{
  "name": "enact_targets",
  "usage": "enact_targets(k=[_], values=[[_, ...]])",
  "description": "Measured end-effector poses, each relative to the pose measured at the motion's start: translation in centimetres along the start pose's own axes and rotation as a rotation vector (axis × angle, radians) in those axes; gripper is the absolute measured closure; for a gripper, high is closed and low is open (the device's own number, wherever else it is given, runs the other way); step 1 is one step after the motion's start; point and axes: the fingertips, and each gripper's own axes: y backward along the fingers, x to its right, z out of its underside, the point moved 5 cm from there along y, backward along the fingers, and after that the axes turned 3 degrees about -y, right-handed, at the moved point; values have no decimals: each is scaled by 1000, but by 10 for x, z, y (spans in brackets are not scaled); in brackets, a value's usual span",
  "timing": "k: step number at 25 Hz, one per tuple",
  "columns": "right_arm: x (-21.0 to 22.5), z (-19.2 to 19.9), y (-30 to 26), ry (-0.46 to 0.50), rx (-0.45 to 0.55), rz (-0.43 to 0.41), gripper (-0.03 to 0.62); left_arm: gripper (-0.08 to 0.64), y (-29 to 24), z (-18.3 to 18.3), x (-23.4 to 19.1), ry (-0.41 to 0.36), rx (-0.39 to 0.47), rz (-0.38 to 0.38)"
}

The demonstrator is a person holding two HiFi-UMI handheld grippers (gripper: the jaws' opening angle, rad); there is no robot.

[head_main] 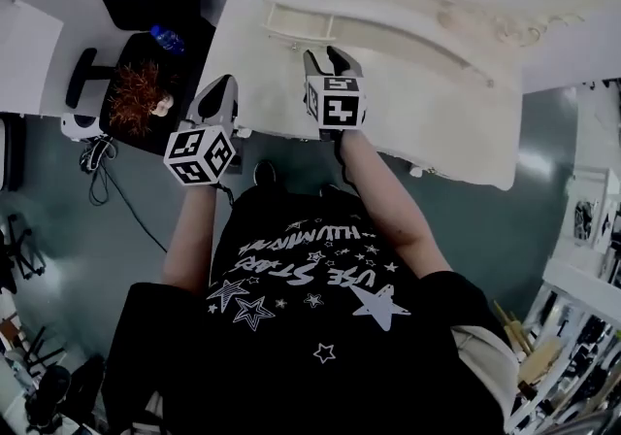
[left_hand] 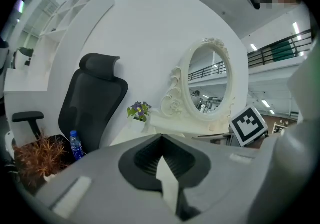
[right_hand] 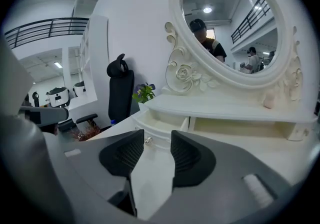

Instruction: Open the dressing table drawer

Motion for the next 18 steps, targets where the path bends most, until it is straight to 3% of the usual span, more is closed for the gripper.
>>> enact_targets(k=[9, 11, 13, 18], values=[[28, -1, 56, 88, 40, -178, 442, 560, 38, 14, 82, 4, 68, -144], [35, 4, 70, 106, 47, -213, 480, 560, 49, 23, 101, 19, 83, -176], [42, 10, 82, 123, 59, -250, 558, 560, 62, 33, 119, 41, 101, -211], [49, 25, 106, 166, 50, -326, 566, 560, 92, 57, 154, 113, 119, -283]])
